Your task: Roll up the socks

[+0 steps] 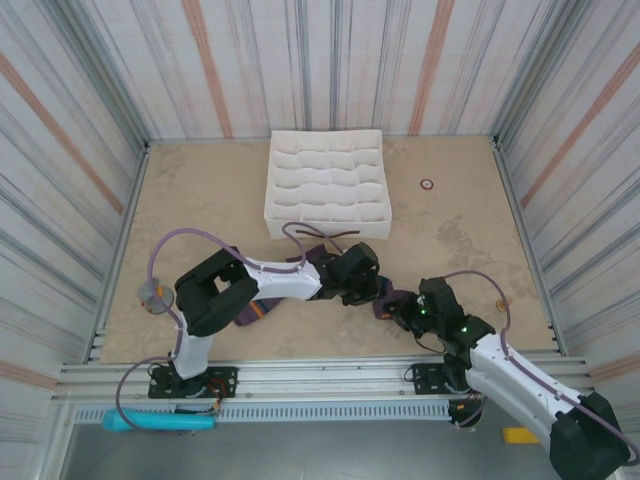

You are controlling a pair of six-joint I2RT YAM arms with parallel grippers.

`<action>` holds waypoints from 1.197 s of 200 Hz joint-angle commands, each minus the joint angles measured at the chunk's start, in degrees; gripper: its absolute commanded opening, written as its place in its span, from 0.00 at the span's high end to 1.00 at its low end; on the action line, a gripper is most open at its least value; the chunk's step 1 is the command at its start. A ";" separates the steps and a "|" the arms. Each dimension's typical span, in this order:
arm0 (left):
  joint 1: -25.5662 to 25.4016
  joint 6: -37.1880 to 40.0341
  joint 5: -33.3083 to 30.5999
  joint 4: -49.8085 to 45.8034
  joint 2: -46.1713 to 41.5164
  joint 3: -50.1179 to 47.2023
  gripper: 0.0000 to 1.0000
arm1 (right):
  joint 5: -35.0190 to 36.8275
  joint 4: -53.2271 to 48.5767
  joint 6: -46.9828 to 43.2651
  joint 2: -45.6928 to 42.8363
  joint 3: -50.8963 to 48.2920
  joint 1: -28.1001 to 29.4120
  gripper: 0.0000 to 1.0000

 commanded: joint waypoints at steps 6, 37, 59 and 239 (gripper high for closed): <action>-0.20 -0.18 2.01 -7.28 3.75 0.38 0.81 | 2.55 -19.47 1.16 -0.40 -4.81 -0.22 0.97; 0.21 0.59 1.71 -9.80 4.38 2.10 0.95 | 2.56 -19.75 0.61 -0.83 -4.52 -0.38 0.96; 0.78 1.46 1.73 -11.28 4.61 3.21 1.00 | 2.82 -20.14 -1.68 -0.22 -2.35 -0.53 0.87; 9.24 6.87 5.51 -3.76 -5.21 -7.44 1.00 | 7.75 -26.53 -38.97 31.29 31.70 -7.70 0.49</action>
